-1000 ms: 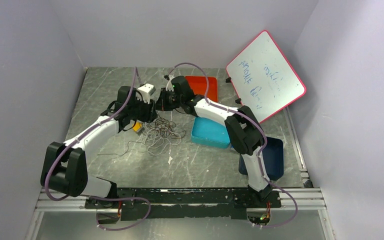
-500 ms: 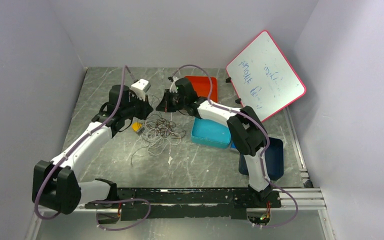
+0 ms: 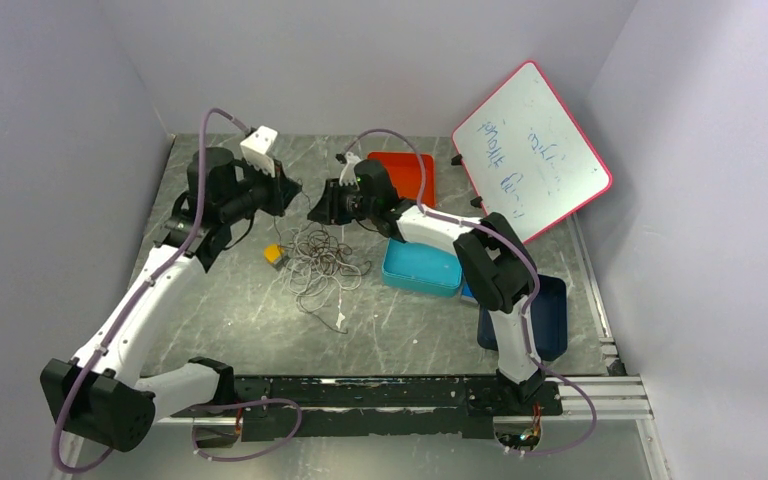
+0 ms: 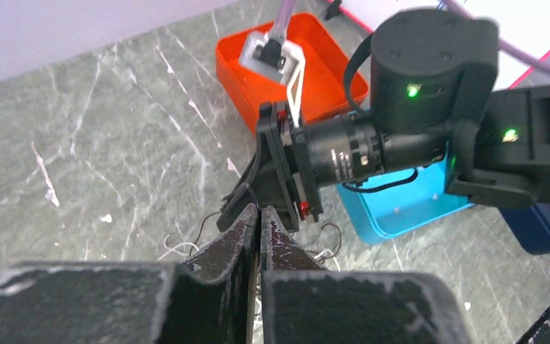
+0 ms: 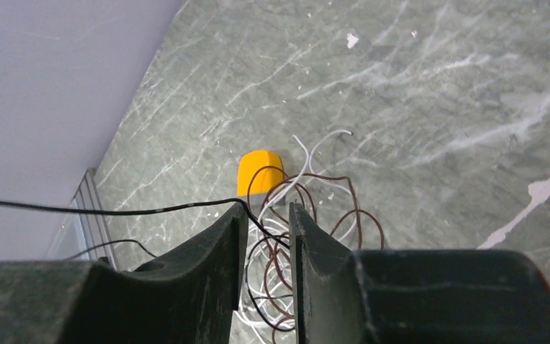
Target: Untangle the cables
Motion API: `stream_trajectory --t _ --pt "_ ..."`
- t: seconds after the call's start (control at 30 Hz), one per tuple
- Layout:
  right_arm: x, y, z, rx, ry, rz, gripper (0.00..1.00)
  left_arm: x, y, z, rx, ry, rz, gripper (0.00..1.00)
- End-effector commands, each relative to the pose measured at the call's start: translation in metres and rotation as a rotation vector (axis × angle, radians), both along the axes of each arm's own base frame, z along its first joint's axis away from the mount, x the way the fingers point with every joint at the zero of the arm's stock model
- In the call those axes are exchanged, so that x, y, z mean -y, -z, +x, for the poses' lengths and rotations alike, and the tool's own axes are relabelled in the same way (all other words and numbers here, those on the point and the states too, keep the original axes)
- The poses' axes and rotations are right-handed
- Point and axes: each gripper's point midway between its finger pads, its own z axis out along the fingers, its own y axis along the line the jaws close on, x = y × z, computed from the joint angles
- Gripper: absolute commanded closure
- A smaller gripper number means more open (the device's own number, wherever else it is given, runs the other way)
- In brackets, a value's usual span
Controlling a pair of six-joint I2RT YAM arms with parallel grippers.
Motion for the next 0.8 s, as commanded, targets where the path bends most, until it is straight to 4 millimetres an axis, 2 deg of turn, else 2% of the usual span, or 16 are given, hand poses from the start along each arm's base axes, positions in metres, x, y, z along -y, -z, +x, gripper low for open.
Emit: stream_trajectory --t 0.0,0.33,0.57,0.77 --pt "-0.008 -0.003 -0.004 0.075 -0.046 0.02 0.69 0.005 -0.05 -0.008 0.069 0.024 -0.046 0.93" --pt "-0.011 0.036 -0.019 0.044 -0.064 -0.015 0.71 0.003 -0.152 -0.021 0.225 0.027 -0.138 0.93" --pt "-0.01 0.058 -0.028 0.021 -0.069 -0.044 0.72 0.001 -0.203 -0.027 0.3 0.029 -0.169 0.93" --pt "-0.005 0.076 -0.038 -0.004 -0.067 -0.061 0.72 -0.002 -0.256 -0.033 0.388 0.027 -0.19 0.93"
